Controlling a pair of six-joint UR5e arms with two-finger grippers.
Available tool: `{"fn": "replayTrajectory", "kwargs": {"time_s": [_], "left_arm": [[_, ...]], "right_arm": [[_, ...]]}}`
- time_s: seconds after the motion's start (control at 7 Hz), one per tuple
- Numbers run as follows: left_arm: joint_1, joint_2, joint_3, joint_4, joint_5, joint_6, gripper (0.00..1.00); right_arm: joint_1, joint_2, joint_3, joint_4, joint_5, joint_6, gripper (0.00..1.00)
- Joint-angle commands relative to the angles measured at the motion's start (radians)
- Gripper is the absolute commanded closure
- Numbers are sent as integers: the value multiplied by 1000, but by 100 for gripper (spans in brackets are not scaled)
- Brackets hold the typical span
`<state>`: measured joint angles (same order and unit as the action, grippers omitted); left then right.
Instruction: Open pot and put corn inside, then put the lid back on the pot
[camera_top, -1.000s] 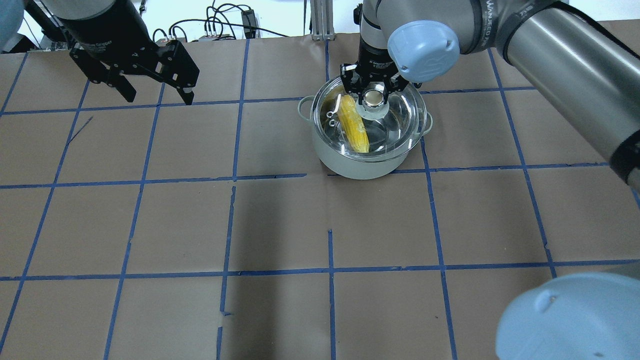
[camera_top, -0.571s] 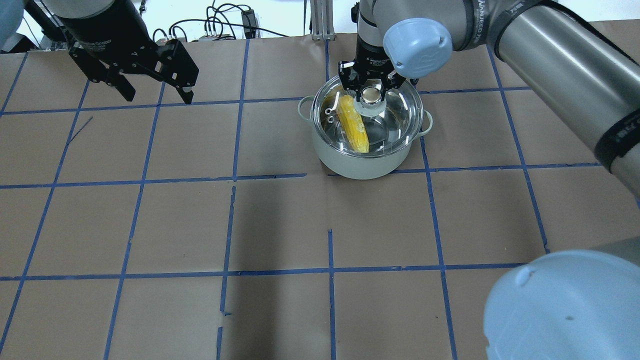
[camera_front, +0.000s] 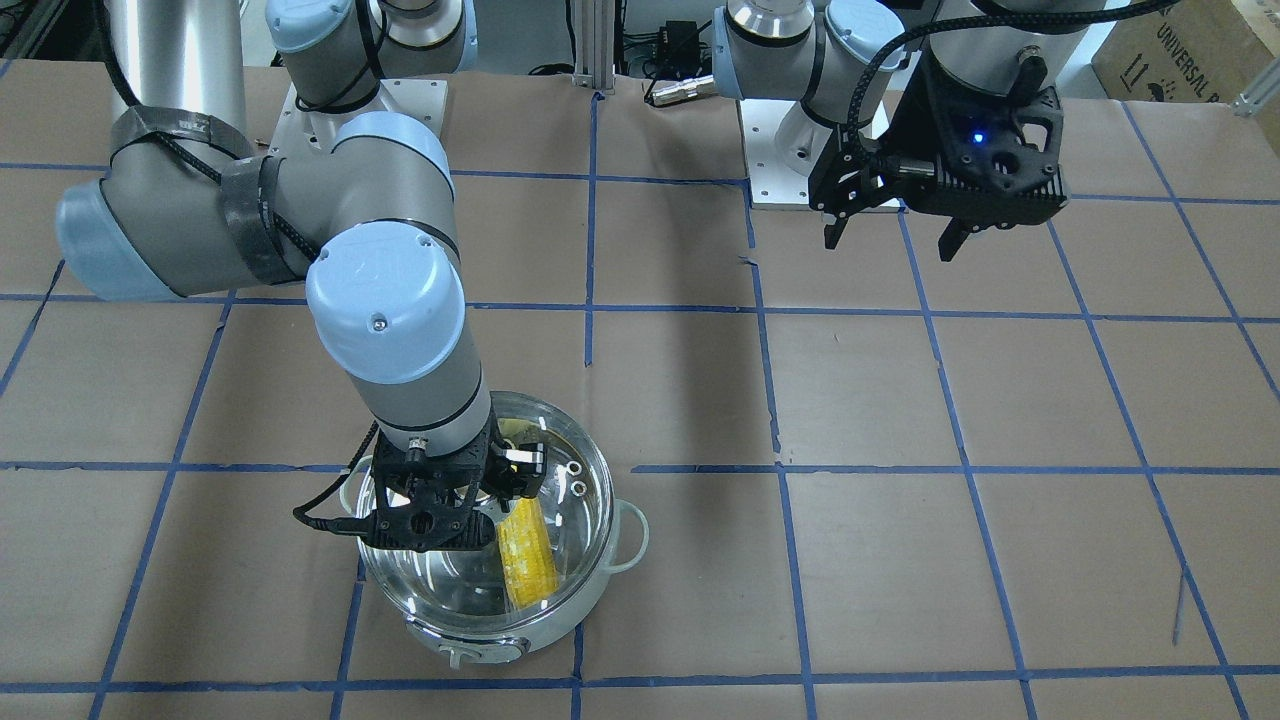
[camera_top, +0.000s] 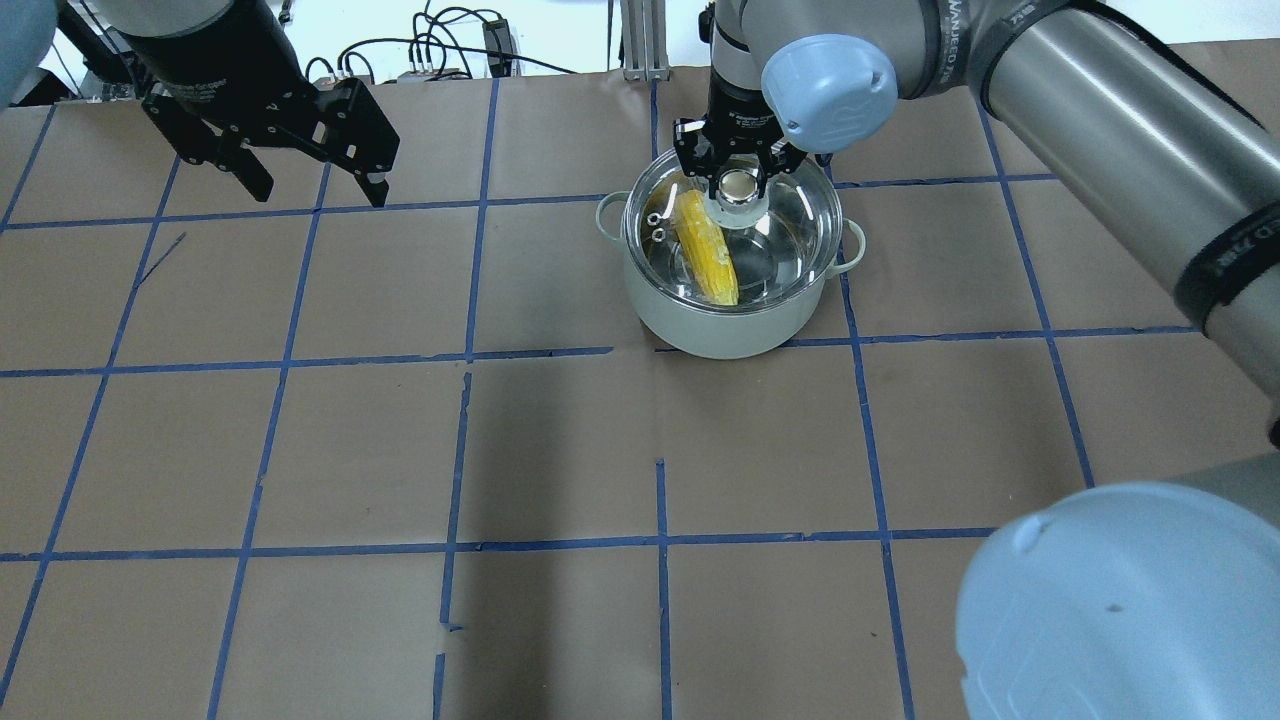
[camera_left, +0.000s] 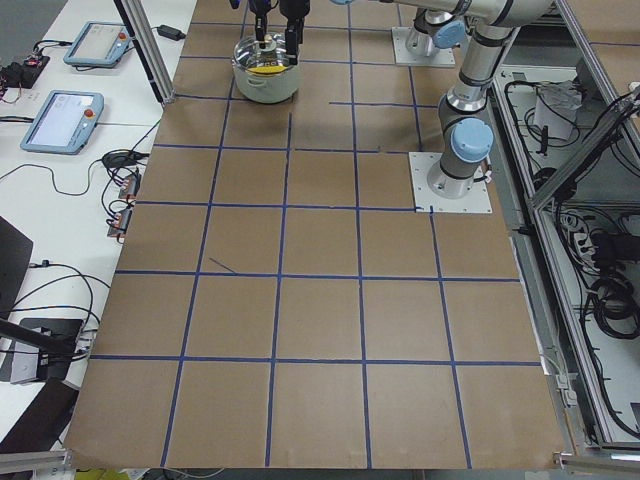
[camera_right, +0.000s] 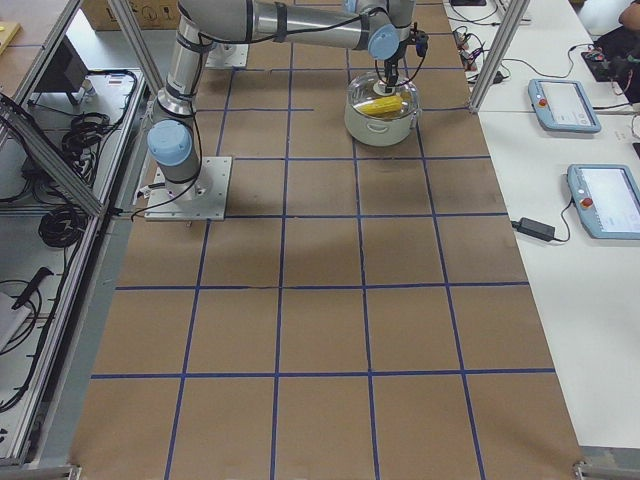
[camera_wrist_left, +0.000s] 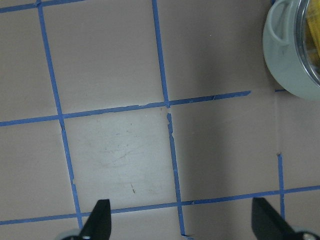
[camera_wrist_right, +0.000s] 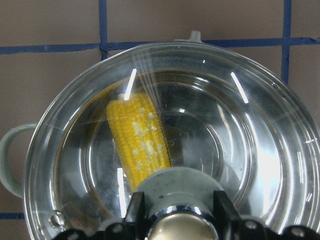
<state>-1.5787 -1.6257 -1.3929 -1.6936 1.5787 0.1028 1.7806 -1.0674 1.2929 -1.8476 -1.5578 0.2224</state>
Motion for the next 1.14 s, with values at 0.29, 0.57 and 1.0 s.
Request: {"fn": "replayTrajectory", "kwargs": {"time_s": [0.29, 0.57, 1.0], "left_arm": [[-1, 3, -3, 0, -2, 0, 0], [-1, 3, -5, -1, -2, 0, 0], [-1, 4, -5, -3, -2, 0, 0]], "right_arm": [[7, 14, -17, 7, -5, 0, 94], [7, 12, -7, 11, -7, 0, 95], [14, 7, -4, 16, -8, 0, 95]]}}
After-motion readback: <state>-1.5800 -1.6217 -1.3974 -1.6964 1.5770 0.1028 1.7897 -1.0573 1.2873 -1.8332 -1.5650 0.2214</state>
